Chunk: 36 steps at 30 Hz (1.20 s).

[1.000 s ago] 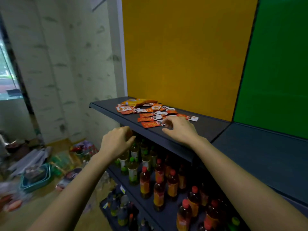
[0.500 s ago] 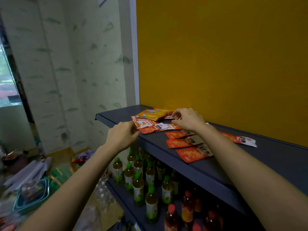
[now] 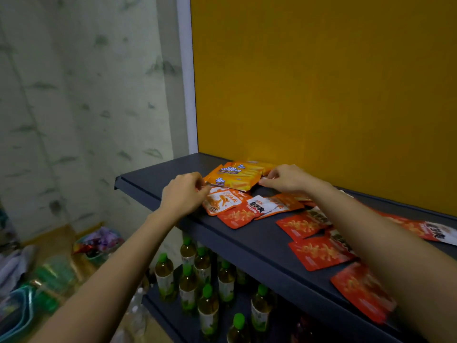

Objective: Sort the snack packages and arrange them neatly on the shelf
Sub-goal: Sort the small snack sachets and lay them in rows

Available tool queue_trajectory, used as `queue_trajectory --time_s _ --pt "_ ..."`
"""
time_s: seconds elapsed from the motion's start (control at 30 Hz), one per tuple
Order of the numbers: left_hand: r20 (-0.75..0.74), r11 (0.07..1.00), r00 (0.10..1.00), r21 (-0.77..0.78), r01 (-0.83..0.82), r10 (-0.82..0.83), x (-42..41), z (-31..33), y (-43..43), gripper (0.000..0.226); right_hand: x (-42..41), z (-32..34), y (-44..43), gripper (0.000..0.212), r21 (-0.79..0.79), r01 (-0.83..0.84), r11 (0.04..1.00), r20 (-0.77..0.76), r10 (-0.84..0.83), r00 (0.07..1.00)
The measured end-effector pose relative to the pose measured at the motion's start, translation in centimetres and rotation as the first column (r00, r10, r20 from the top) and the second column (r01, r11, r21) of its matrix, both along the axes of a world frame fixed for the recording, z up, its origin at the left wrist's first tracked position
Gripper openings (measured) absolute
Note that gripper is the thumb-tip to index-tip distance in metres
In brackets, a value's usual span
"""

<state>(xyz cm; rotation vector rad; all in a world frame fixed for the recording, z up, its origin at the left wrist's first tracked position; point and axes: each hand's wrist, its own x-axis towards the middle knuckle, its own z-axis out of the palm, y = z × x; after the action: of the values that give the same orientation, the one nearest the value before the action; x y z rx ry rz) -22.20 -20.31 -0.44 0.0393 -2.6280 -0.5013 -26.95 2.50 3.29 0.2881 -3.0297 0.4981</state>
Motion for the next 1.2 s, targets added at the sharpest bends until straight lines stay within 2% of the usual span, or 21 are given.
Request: queue_trajectory --time_s 0.13,0.2,0.3,0.4,0.5,0.63,0.7,0.8,0.87,0.93,1.03,1.2 --pt "0.003 0.996 0.997 0.043 0.072 -0.072 -5.0 -0.2 -2.1 0.025 -2.4 -0.5 -2.5 0.055 -0.034 0.103 0.994 0.128 -0.098 0.987" --pt "-0.002 0.991 0.993 0.055 0.118 -0.118 -7.4 -0.2 -3.1 0.025 -3.4 -0.7 -3.4 0.069 -0.099 0.159 0.982 0.215 -0.135 0.967" --pt "0.023 0.981 0.982 0.055 0.186 -0.187 -10.9 0.0 -4.3 0.024 -4.3 -0.7 -4.8 0.084 -0.198 0.273 0.941 0.312 -0.203 0.928" --pt "0.02 0.964 0.965 0.055 0.259 -0.261 -14.1 0.2 -5.2 0.025 -5.2 -0.8 -5.7 0.088 -0.292 0.378 0.878 0.365 -0.263 0.893" --pt "0.022 0.936 0.939 0.091 0.34 -0.343 -16.9 0.4 -5.4 0.023 -5.8 -1.1 -6.2 0.077 -0.283 0.422 0.861 0.331 -0.325 0.886" --pt "0.019 0.885 0.896 0.167 0.435 -0.444 -19.5 0.1 -4.6 0.018 -6.0 -1.5 -6.6 0.081 -0.327 0.483 0.813 0.31 -0.39 0.867" --pt "0.027 0.869 0.882 0.188 0.458 -0.47 -20.4 -0.1 -4.1 0.019 -5.8 -1.6 -6.8 0.08 -0.375 0.501 0.78 0.322 -0.398 0.859" --pt "0.059 0.849 0.866 0.24 0.471 -0.497 -21.6 0.0 -3.2 0.021 -5.4 -1.5 -7.0 0.06 -0.413 0.52 0.748 0.334 -0.407 0.85" --pt "0.063 0.834 0.857 0.277 0.478 -0.512 -22.4 0.1 -2.7 0.023 -5.4 -1.6 -7.2 0.063 -0.434 0.545 0.717 0.347 -0.426 0.836" --pt "0.062 0.816 0.847 0.316 0.485 -0.527 -23.0 0.3 -2.2 0.024 -5.5 -1.6 -7.1 0.069 -0.505 0.58 0.64 0.384 -0.435 0.814" --pt "0.072 0.8 0.834 0.339 0.496 -0.547 -23.8 0.3 -1.4 0.027 -4.7 -0.7 -6.5 0.028 -0.631 0.588 0.505 0.427 -0.407 0.807" --pt "0.136 0.79 0.797 0.31 0.53 -0.588 -24.8 0.2 -0.1 0.034 -1.3 1.3 -3.6 0.02 -0.748 0.558 0.359 0.412 -0.407 0.815"
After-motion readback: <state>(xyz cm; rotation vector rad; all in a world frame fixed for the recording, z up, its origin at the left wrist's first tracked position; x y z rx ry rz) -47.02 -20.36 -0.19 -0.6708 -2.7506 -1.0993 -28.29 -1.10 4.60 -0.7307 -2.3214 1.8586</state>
